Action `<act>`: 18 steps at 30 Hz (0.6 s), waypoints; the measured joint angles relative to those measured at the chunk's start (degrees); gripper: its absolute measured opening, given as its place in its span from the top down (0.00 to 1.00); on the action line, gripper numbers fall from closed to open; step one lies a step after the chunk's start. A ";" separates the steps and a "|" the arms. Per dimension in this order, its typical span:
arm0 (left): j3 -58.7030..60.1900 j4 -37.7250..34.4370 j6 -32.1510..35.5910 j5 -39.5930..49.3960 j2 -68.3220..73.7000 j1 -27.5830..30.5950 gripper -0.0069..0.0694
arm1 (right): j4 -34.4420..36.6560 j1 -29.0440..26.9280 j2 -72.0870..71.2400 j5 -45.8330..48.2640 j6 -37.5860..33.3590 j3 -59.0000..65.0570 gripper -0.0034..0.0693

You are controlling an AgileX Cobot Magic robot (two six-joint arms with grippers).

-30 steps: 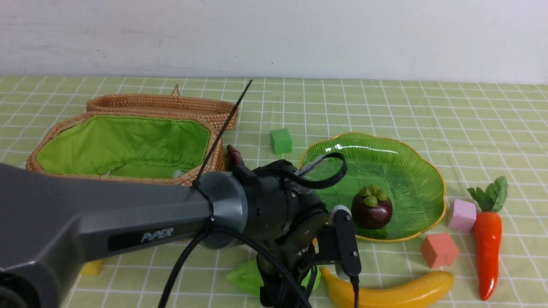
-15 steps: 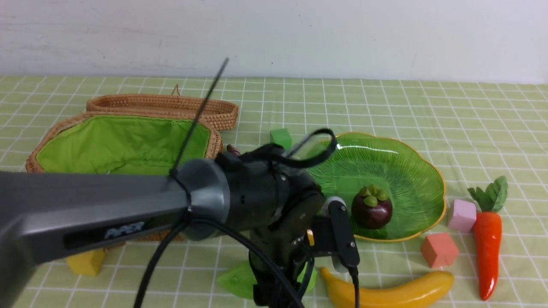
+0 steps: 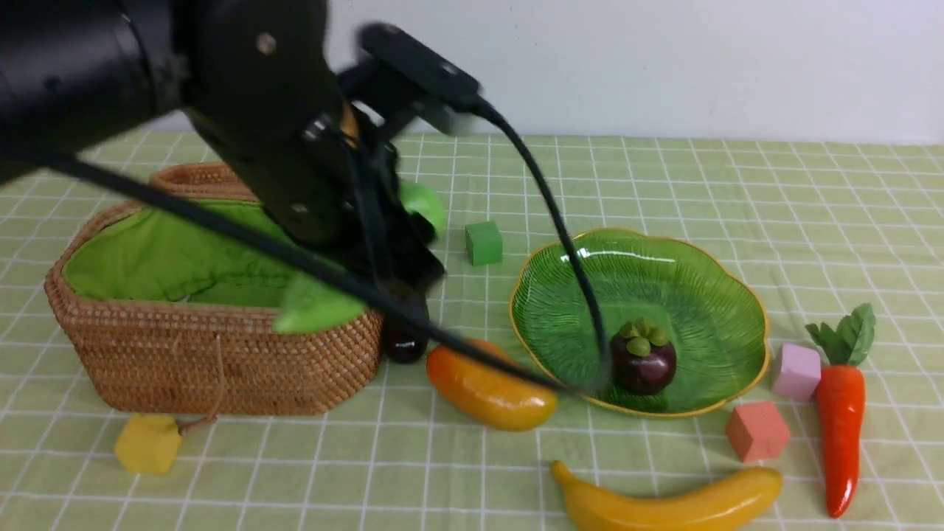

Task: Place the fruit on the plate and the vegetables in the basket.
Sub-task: Take a chayote with your left arm and place it on the basket on the left.

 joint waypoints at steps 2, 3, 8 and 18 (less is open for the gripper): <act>-0.64 0.94 -0.97 -1.96 1.64 8.33 0.31 | 0.76 0.00 0.00 -1.49 -0.05 0.00 0.78; -0.70 0.95 -0.97 -2.08 1.98 8.83 0.31 | 0.84 0.00 0.00 -1.57 -0.05 0.00 0.78; -0.70 1.39 -1.26 -3.50 6.78 17.06 0.31 | 0.98 0.00 0.00 -1.69 -0.11 0.00 0.78; -0.70 8.31 1.03 -8.52 12.04 20.24 0.31 | 0.98 0.00 0.00 -1.63 -1.70 0.00 0.78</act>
